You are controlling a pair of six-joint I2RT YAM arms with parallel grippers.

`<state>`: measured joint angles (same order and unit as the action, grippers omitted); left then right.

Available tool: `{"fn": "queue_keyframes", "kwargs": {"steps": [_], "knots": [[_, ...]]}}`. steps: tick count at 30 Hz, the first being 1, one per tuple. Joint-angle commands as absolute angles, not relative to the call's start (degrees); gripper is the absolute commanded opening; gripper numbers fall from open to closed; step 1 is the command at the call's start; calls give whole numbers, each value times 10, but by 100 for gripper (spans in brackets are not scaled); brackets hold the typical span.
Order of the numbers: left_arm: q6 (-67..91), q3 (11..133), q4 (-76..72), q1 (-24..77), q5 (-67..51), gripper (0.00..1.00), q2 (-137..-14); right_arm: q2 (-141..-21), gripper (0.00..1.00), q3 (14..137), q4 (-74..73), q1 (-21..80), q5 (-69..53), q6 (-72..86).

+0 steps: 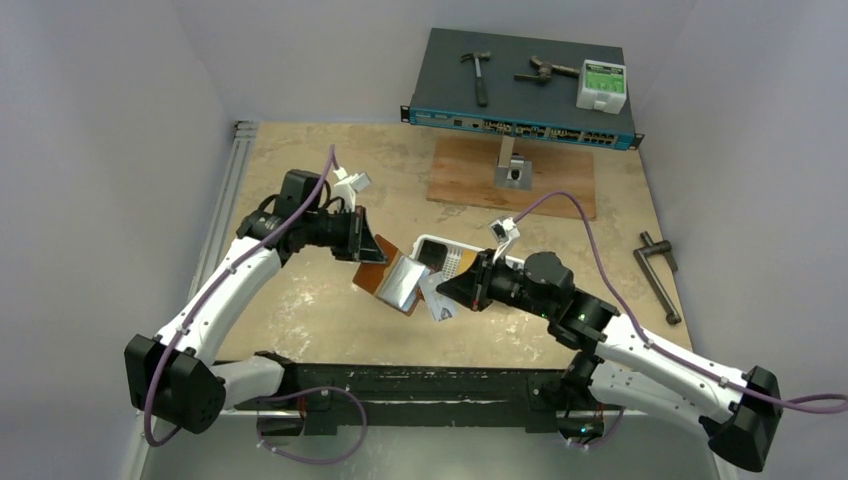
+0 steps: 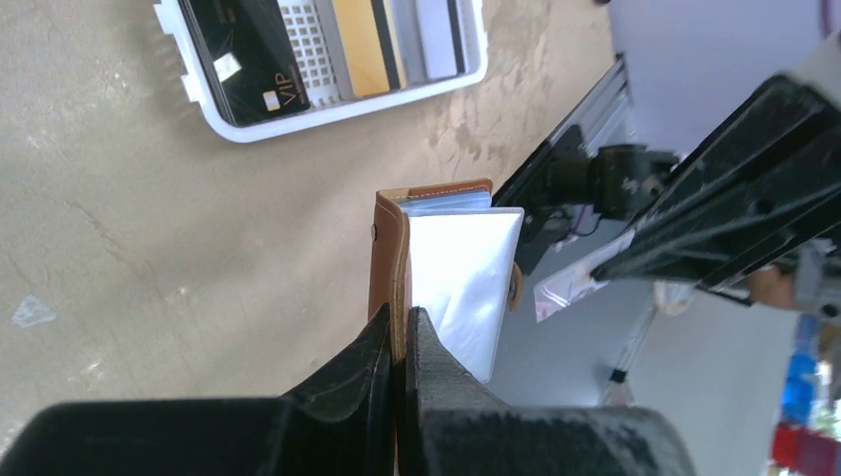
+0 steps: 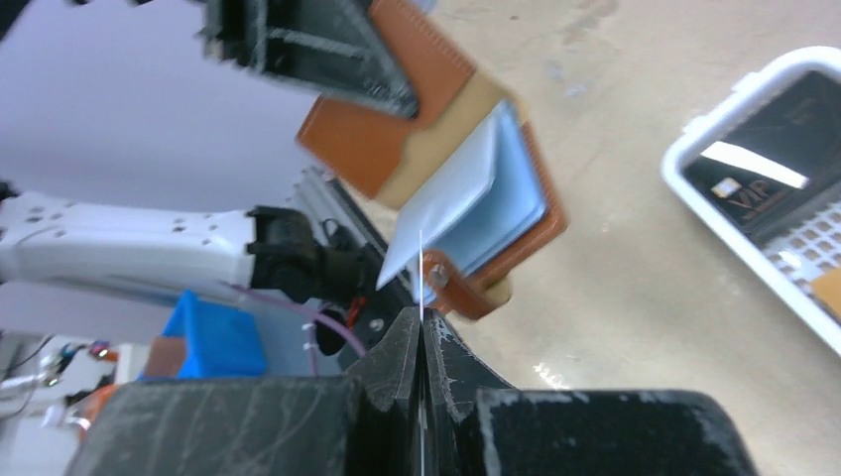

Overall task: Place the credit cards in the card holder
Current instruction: Open the card holder at the center of the board.

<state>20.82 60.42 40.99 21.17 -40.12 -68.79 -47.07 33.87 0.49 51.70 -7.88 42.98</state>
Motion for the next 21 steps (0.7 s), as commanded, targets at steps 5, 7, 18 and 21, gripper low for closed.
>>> {"fn": "queue_keyframes", "kwargs": {"steps": [5, 7, 18, 21], "knots": [[327, 601, 304, 150, -526, 0, -668, -439, 0, 310, 98, 515, -193, 457], [333, 603, 301, 148, -532, 0, -664, -444, 0, 310, 99, 516, -193, 454], [357, 588, 281, 148, -553, 0, -644, -468, 0, 327, 119, 516, -169, 451], [358, 578, 274, 150, -551, 0, -639, -490, 0, 338, 146, 516, -166, 454]]}}
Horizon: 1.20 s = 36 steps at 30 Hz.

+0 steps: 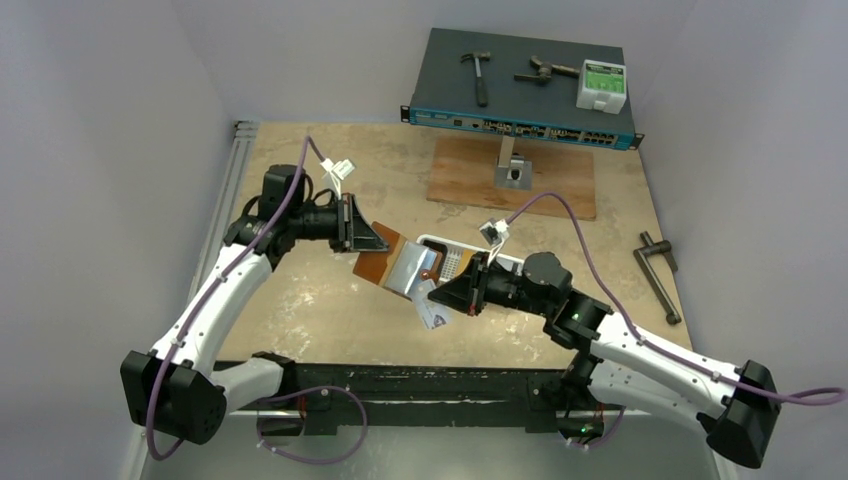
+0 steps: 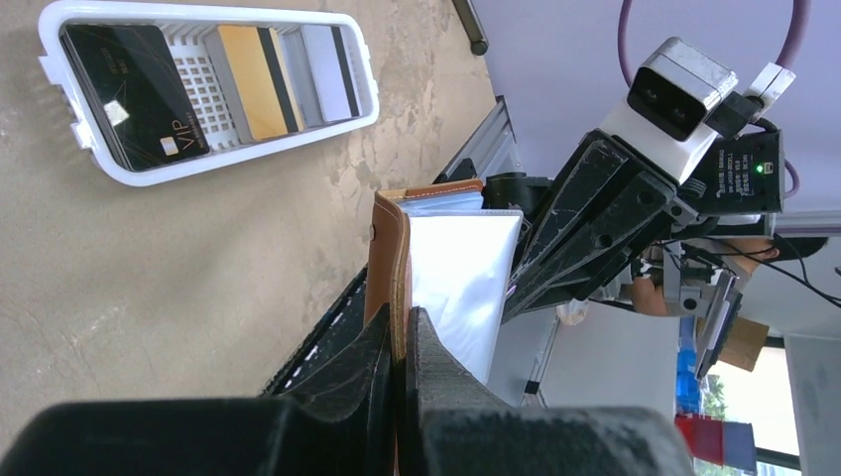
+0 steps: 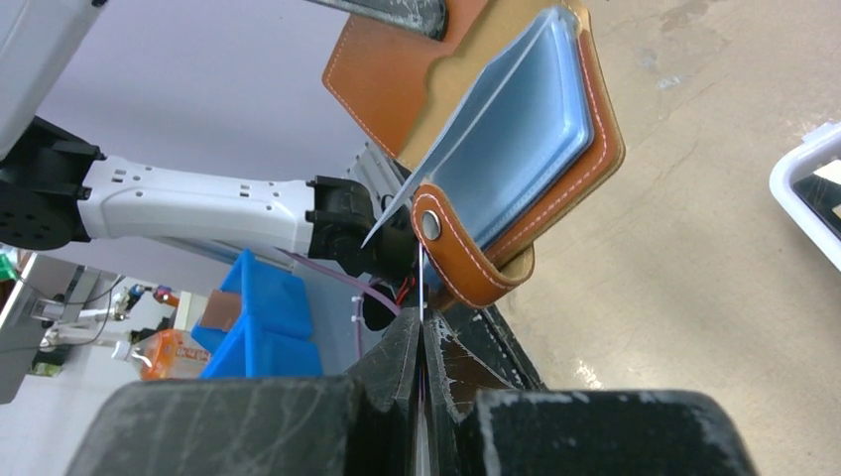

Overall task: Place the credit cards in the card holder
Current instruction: Open the card holder at the center of the board.

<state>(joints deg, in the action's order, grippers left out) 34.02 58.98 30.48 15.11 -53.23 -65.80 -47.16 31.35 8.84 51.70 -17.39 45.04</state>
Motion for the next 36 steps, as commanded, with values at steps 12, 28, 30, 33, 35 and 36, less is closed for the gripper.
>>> {"fn": "queue_keyframes", "kwargs": {"steps": [12, 28, 30, 33, 35, 36], "knots": [[383, 524, 201, 194, -549, 0, -636, -569, 0, 332, 261, 528, -177, 491], [383, 453, 66, 271, -540, 0, -822, -612, 0, 185, 109, 529, -86, 494], [373, 454, 62, 278, -540, 0, -851, -604, 0, 168, 116, 529, -85, 503], [358, 456, 55, 290, -534, 0, -890, -615, 0, 162, 140, 529, -77, 510], [336, 465, 72, 296, -518, 0, -914, -639, 0, 167, 167, 529, -84, 511], [323, 469, 80, 299, -511, 3, -924, -653, 0, 172, 180, 529, -92, 510]]}}
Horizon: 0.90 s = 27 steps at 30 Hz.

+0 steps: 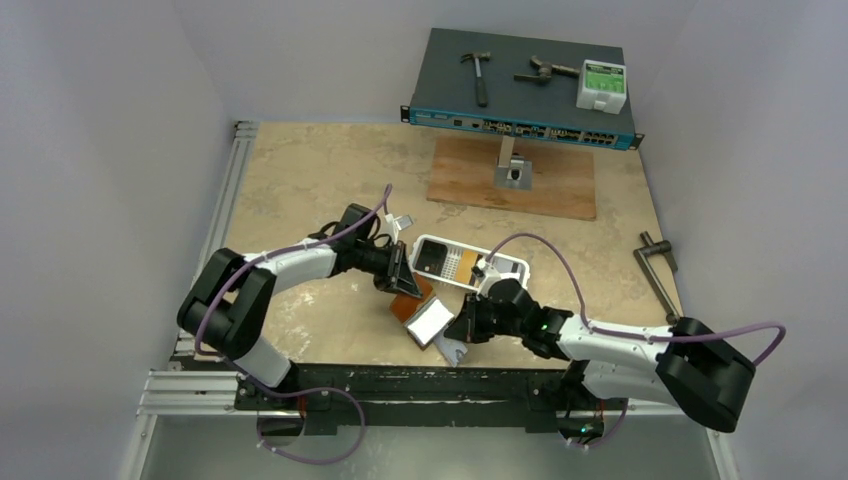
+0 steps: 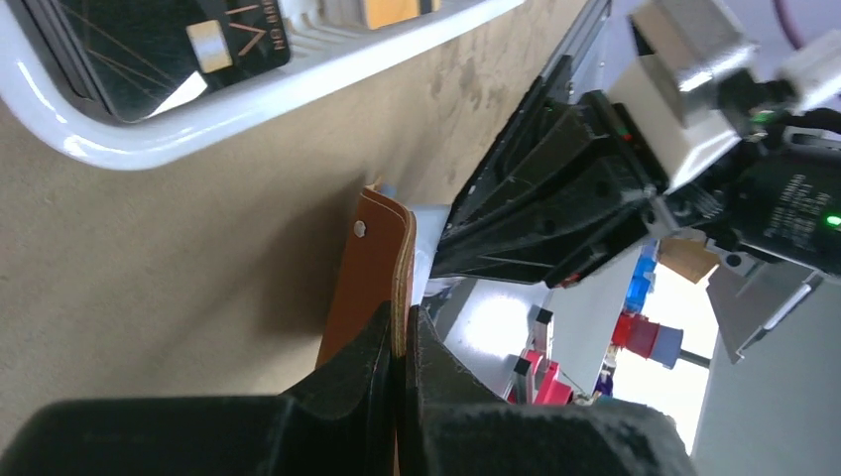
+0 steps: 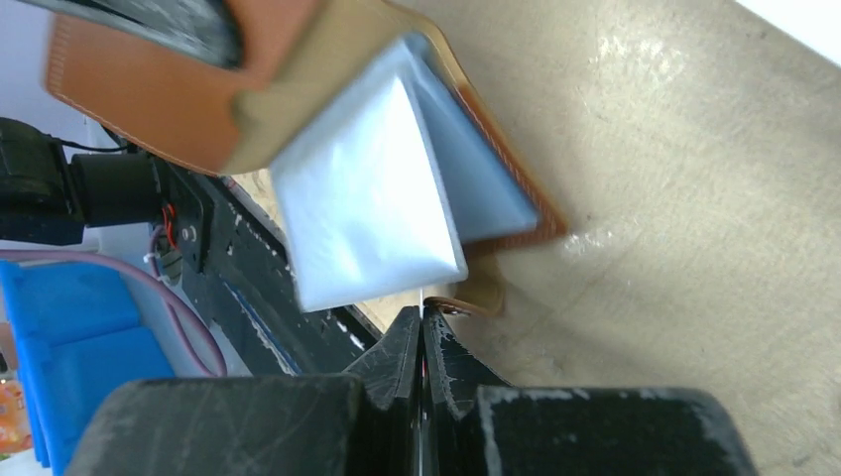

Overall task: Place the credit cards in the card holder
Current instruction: Open the card holder at the center of the board.

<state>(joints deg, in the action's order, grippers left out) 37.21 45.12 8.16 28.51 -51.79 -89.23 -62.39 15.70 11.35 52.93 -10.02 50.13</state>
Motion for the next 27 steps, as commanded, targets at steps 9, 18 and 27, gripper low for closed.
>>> {"fn": "queue_keyframes", "kwargs": {"steps": [9, 18, 27], "knots": [[259, 481, 125, 300, -457, 19, -952, -662, 0, 173, 195, 529, -119, 506], [248, 470, 134, 300, -444, 19, -940, -655, 0, 173, 197, 529, -96, 517], [251, 471, 134, 301, -448, 20, -932, -679, 0, 180, 260, 529, -96, 535]]}}
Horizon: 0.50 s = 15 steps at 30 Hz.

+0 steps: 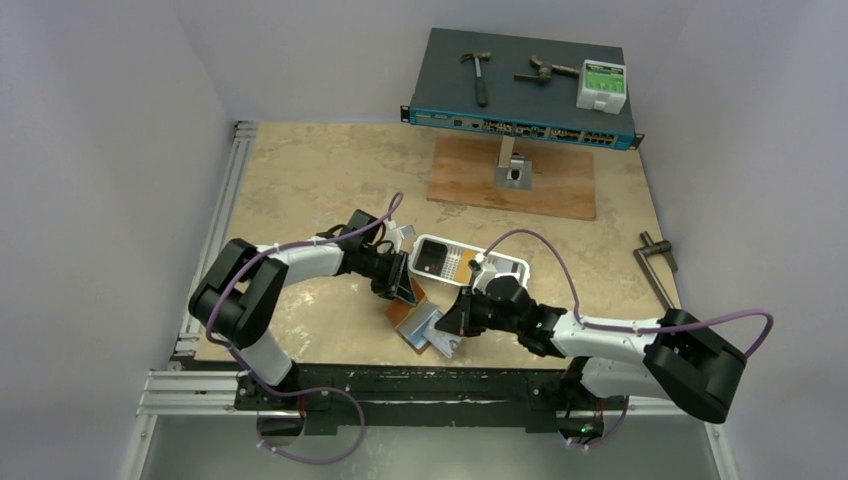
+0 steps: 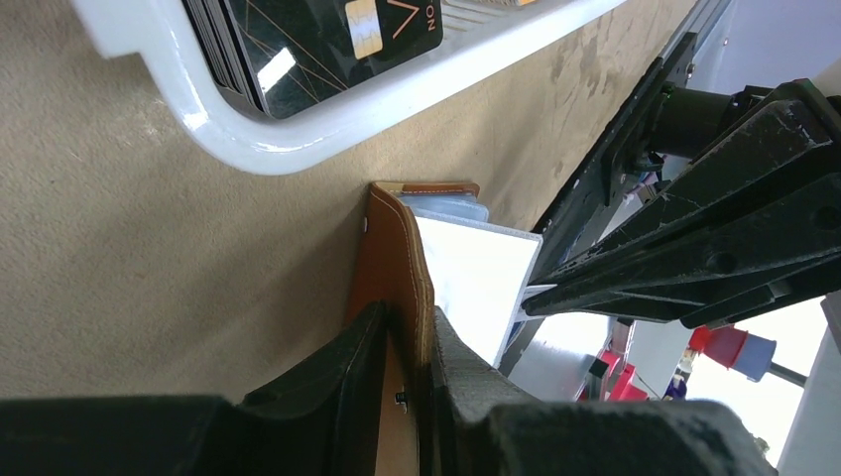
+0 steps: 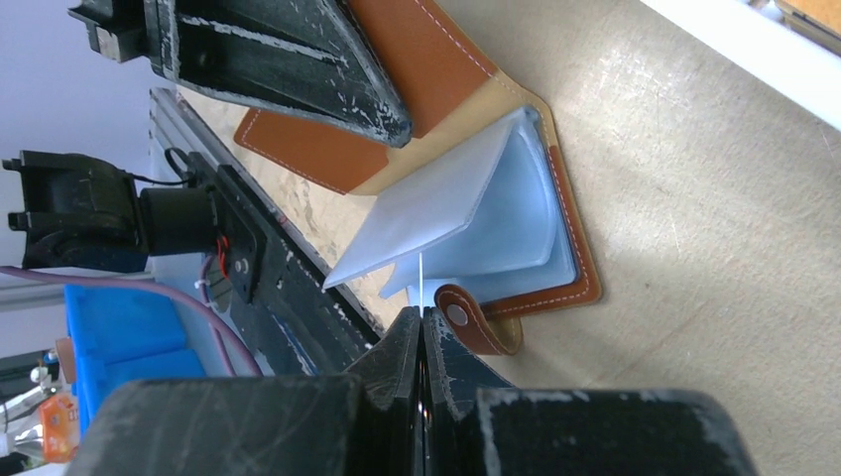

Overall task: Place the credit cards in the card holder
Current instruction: Open the card holder at the center of the board.

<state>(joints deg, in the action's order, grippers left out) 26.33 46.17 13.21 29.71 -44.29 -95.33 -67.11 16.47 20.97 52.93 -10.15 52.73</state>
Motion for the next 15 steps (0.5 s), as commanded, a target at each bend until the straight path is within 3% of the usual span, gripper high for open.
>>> {"fn": "queue_keyframes", "kwargs": {"steps": [1, 15], "knots": [[252, 472, 134, 300, -449, 20, -932, -681, 0, 184, 257, 529, -96, 533], [242, 473, 142, 299, -447, 23, -918, -663, 0, 214, 184, 528, -132, 508]]}}
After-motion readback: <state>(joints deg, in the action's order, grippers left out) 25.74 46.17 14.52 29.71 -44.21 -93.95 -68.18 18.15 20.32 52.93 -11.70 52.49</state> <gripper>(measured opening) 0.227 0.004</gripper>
